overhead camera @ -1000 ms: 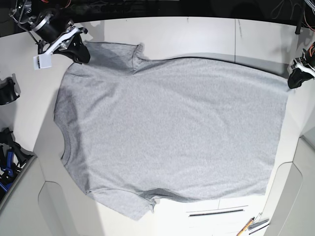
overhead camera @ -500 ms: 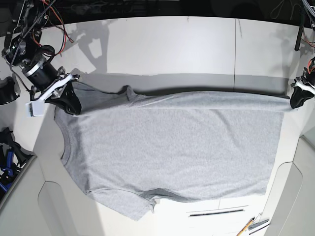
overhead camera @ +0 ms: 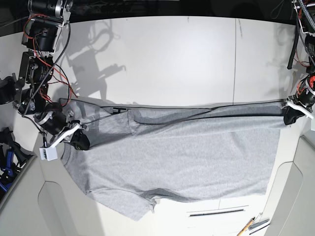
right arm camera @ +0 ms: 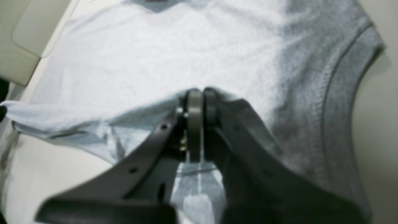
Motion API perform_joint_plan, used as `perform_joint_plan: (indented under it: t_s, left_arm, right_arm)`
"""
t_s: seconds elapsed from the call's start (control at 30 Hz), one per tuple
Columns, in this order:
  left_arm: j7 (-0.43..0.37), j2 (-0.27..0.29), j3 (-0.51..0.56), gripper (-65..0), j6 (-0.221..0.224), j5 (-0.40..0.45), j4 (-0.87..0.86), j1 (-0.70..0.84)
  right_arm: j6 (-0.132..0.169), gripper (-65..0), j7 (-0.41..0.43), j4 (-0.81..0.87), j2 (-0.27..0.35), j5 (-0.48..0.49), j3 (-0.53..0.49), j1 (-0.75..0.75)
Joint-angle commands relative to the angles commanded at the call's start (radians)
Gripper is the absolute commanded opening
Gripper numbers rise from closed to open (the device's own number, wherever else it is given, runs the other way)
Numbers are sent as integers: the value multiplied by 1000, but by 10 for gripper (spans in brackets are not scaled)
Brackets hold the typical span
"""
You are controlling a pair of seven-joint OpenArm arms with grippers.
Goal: Fold the T-shirt properly
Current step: 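Lift the side edge with both grippers and fold it across the shirt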
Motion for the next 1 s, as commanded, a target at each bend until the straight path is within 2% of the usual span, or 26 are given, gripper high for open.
perform_joint_plan:
  t_s: [0.2,0.3,0.33,0.4,0.5,0.63,0.7,0.73,0.77,0.83,0.87,0.93,1.0]
  left_arm:
    - [-7,13,0,-644,0,13,-12,-10]
    - [-8,39,0,-567,1,26,-26,-11]
    - [-8,42,0,-541,5,27,-27,-11]
    - [-16,44,0,-498,23,27,-27,-11]
    - [-14,43,0,-480,61,47,-27,-11]
    - [10,43,-18,-479,63,60,-26,-11]
    - [40,43,-47,-479,62,60,-26,-10]
    - [61,43,-67,-479,51,60,-26,-10]
    - [90,43,-92,-479,21,50,-26,-8]
    - [175,42,-138,-461,-35,-37,-26,-5]
    - [216,40,-152,-423,-56,-87,-26,-5]
    - [242,38,-167,-345,-66,-138,-26,-5]
    - [240,38,-167,-309,-65,-141,-26,-5]
  right_arm:
    - [0,-650,50,-103,0,-2,-71,40]
    - [0,-650,60,-123,-3,-24,-86,39]
    - [0,-619,60,-123,-3,-23,-85,37]
    - [0,-496,61,-123,-3,-23,-85,38]
    - [0,-356,63,-122,-2,-23,-82,38]
    - [0,-342,50,-104,-3,-22,-11,37]
    - [0,-342,9,-76,-3,-22,58,37]
    - [0,-342,-26,-58,-2,-21,100,37]
    - [0,-342,-63,-41,0,-10,144,37]
    - [0,-342,-124,-14,18,51,217,23]
    - [0,-342,-139,-7,31,87,242,11]
    - [0,-342,-142,-5,57,115,276,-16]
    - [0,-342,-142,-6,85,124,282,-49]
